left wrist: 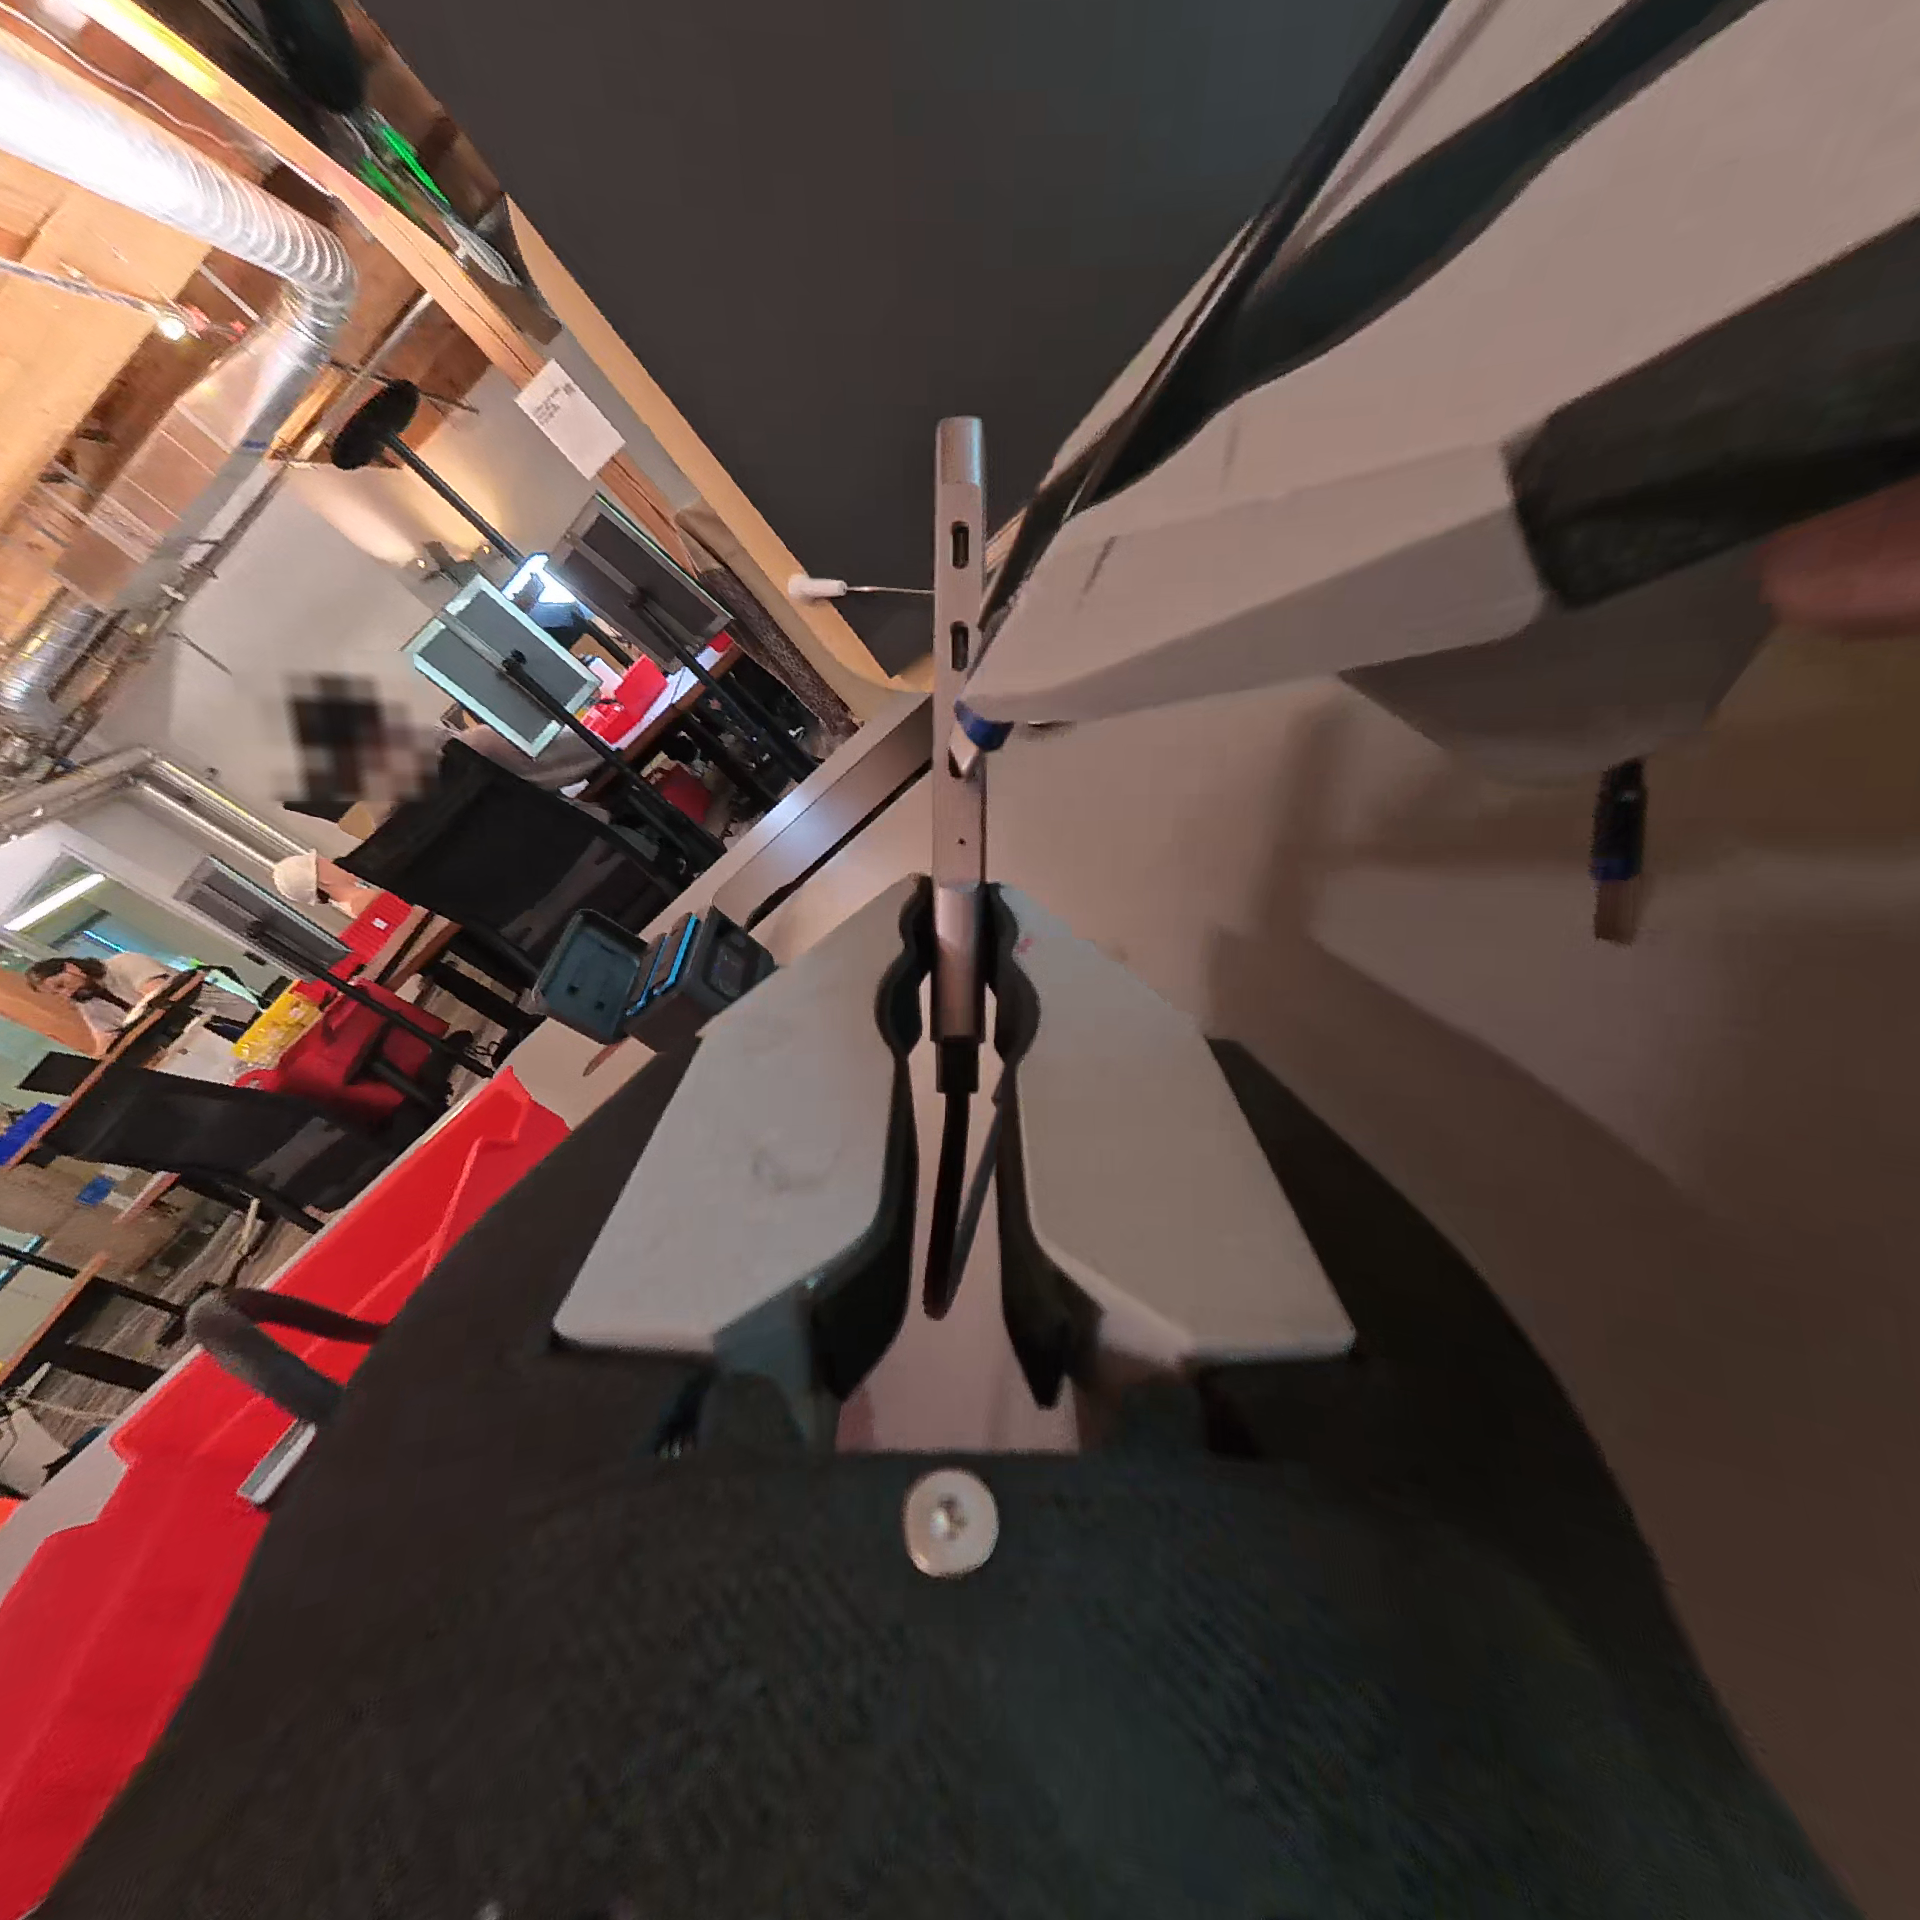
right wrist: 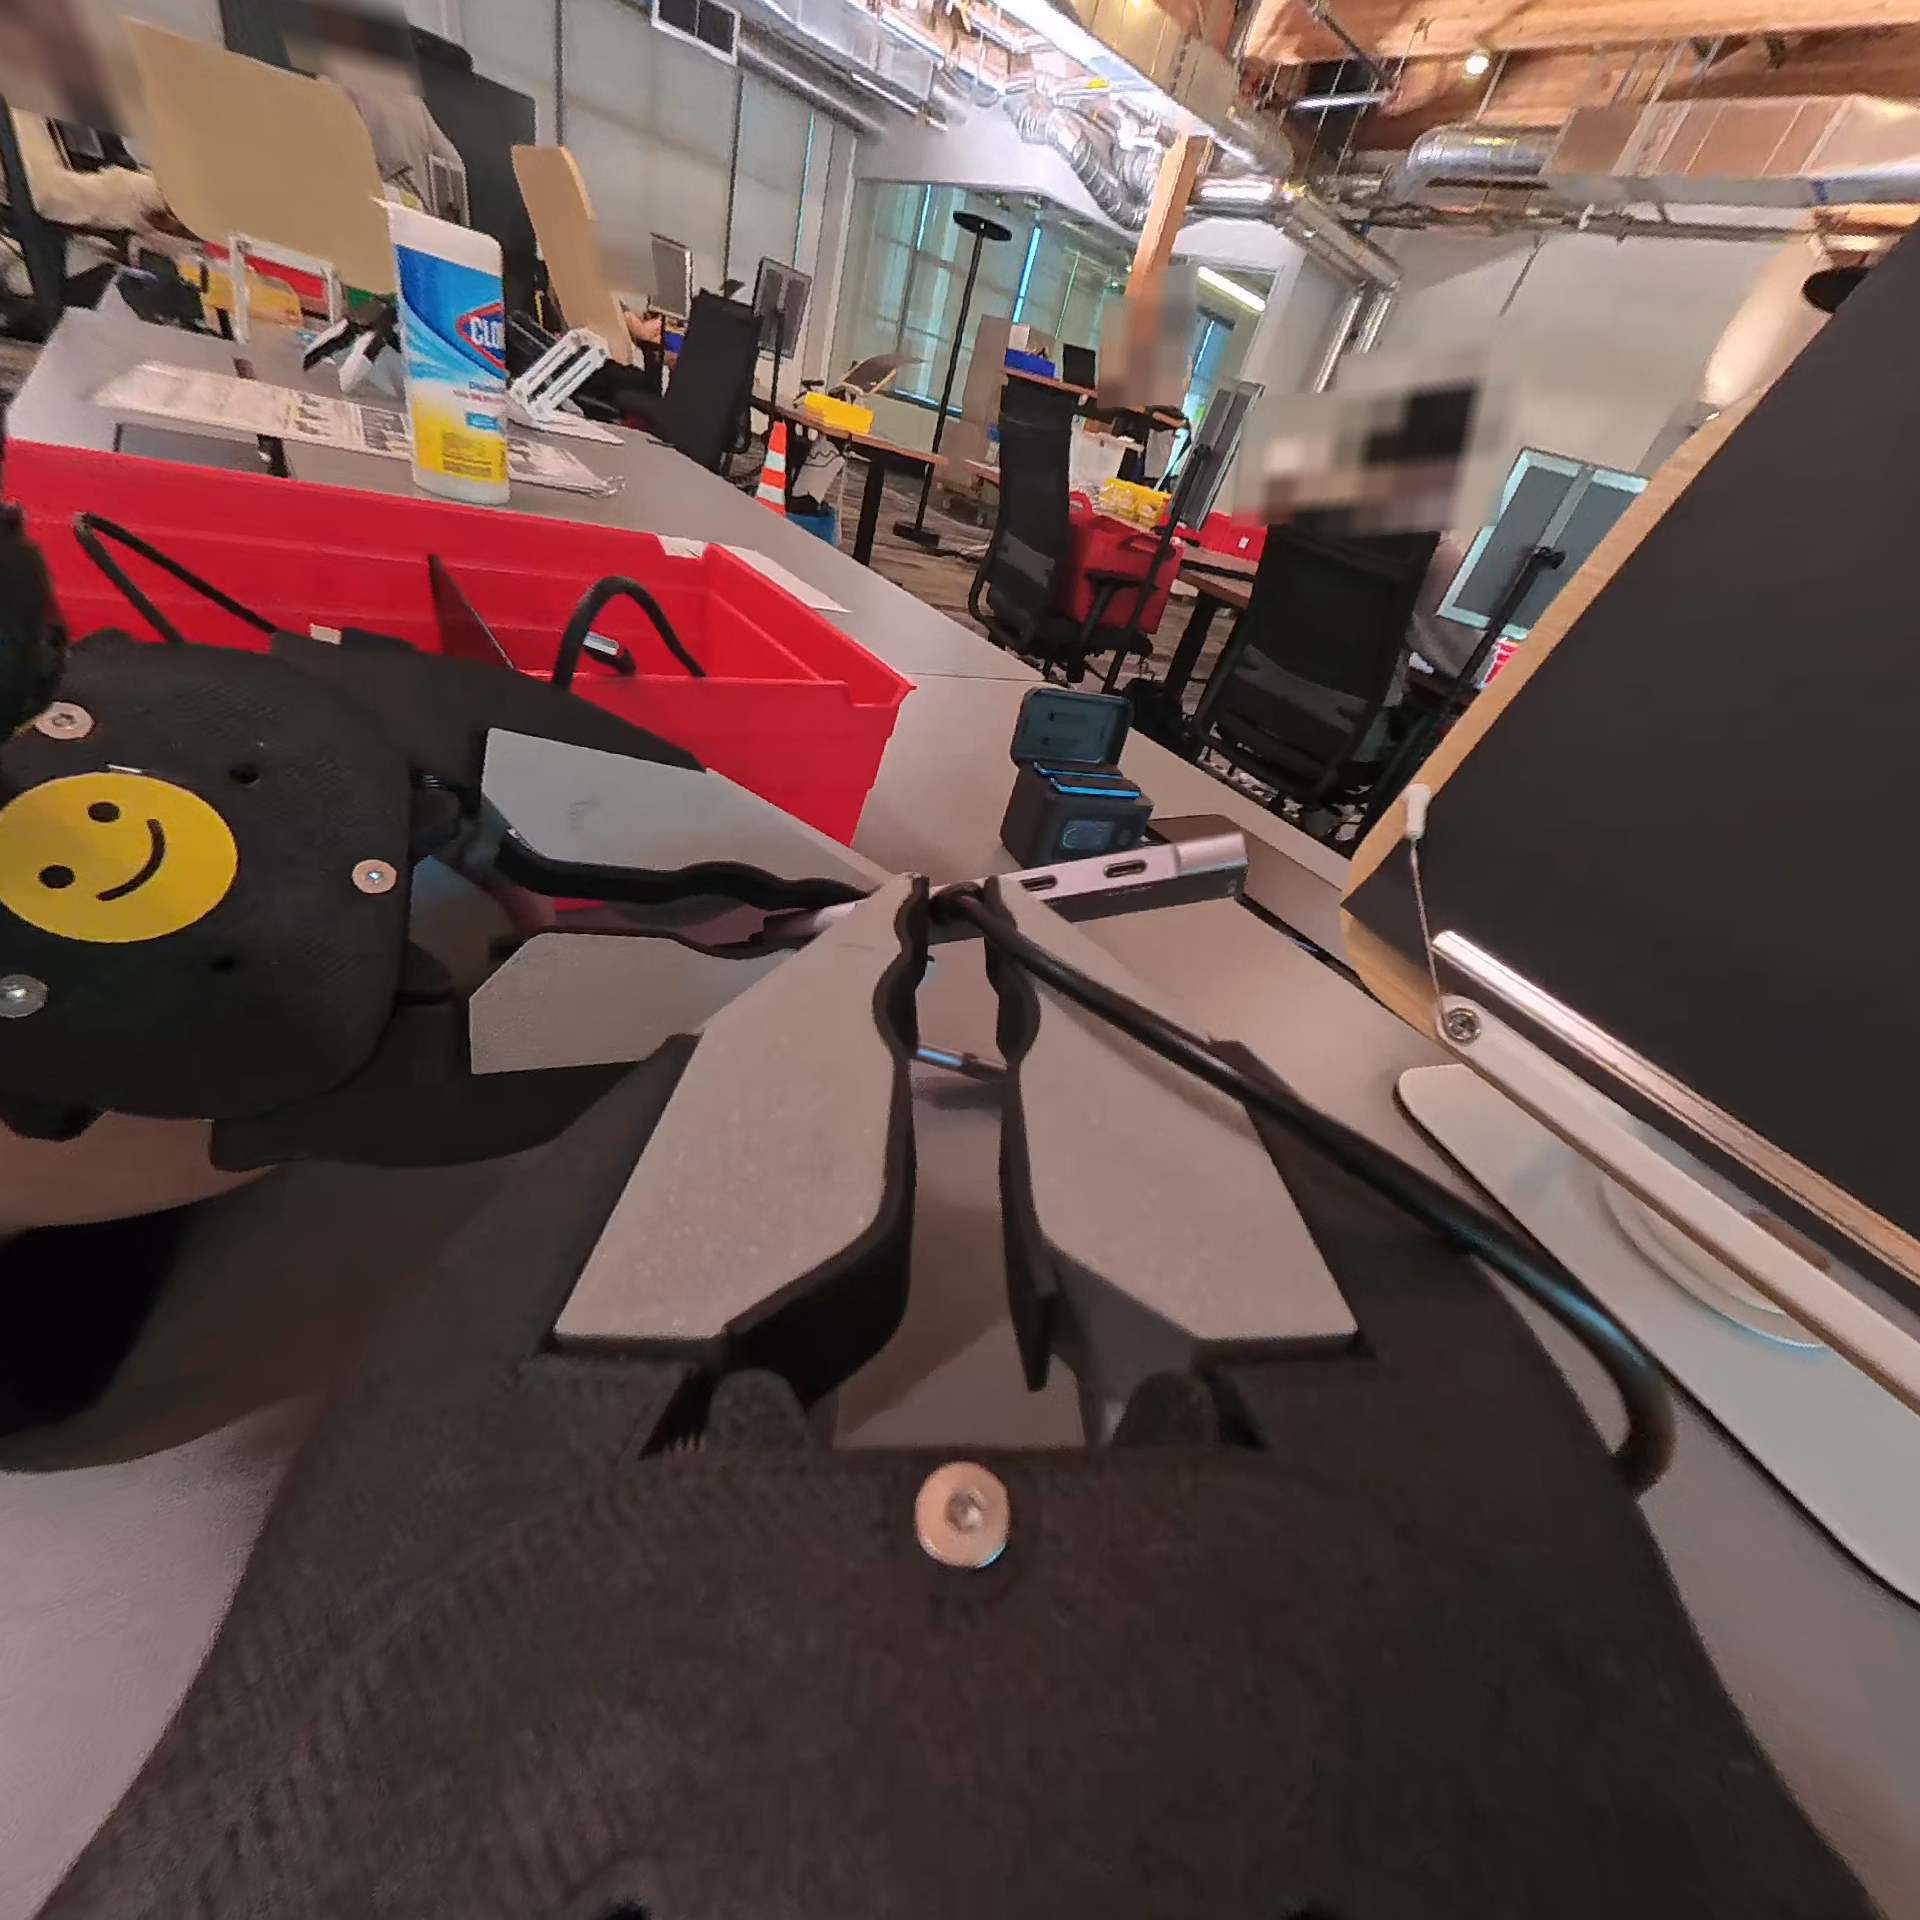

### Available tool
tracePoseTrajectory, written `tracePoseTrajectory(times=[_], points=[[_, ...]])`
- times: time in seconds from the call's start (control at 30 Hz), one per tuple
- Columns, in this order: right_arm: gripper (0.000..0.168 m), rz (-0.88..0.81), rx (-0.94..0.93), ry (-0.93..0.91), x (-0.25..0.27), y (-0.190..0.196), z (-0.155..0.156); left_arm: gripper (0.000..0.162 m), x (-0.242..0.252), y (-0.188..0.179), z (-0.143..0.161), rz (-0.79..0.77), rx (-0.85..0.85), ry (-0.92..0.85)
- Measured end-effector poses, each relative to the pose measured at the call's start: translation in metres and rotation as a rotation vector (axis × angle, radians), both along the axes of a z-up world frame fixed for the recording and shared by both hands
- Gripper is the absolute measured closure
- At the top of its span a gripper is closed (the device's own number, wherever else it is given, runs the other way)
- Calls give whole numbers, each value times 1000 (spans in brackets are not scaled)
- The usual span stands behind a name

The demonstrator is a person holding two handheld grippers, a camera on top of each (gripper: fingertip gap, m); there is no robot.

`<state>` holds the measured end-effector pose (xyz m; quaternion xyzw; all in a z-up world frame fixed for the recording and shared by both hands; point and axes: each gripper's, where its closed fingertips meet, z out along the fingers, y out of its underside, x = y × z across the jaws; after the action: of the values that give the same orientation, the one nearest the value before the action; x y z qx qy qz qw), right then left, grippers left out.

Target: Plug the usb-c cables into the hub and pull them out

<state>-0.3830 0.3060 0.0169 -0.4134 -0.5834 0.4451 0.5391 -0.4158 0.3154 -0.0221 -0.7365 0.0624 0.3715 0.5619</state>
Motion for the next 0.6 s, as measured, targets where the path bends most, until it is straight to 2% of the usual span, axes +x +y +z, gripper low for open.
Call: tracePoseTrajectory(times=[0.27,0.6], points=[[161,-42,21,16,0,2,0,155,3,1,4,8,4,39],[161,16,-222,59,9,7,12,155,10,-2,23,56,15,270]])
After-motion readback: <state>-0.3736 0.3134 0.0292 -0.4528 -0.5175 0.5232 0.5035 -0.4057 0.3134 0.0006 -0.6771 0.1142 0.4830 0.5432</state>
